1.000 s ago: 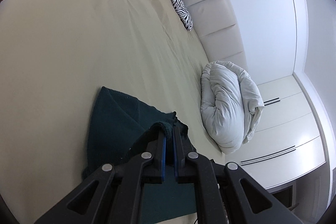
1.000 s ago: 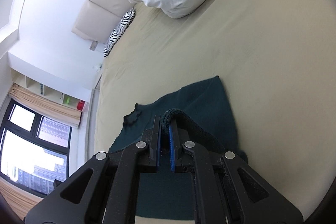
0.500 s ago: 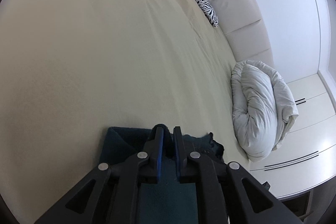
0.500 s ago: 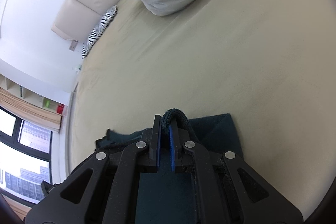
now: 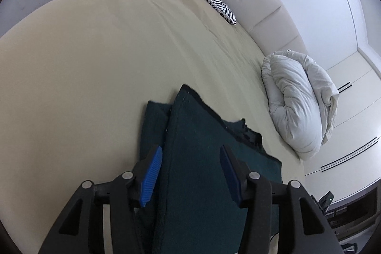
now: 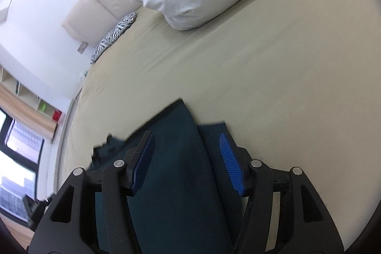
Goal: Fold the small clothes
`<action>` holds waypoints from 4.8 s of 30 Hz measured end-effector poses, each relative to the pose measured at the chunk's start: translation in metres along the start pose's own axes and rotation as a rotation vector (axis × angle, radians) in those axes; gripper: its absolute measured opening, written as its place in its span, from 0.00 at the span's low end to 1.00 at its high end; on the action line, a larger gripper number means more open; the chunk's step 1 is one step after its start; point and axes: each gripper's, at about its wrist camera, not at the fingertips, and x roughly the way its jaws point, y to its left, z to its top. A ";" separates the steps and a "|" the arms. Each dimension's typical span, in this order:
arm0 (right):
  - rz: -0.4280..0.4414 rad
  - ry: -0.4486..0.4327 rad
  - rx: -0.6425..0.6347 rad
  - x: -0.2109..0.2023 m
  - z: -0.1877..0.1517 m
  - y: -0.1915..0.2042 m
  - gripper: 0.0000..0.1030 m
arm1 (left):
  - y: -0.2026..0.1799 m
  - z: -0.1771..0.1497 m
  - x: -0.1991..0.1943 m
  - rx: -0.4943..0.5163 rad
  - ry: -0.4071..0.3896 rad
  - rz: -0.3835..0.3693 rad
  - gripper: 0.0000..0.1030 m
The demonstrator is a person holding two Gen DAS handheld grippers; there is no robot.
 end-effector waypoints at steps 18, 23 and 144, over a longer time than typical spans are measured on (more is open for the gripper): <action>-0.018 0.066 -0.227 -0.074 -0.101 -0.021 0.51 | -0.001 -0.085 -0.032 0.203 -0.015 0.092 0.43; -0.045 0.071 -0.230 -0.078 -0.106 -0.028 0.49 | 0.005 -0.085 -0.029 0.206 -0.007 0.112 0.21; 0.339 0.245 -0.111 0.080 -0.095 0.084 0.27 | -0.073 -0.045 0.089 0.466 -0.063 0.263 0.17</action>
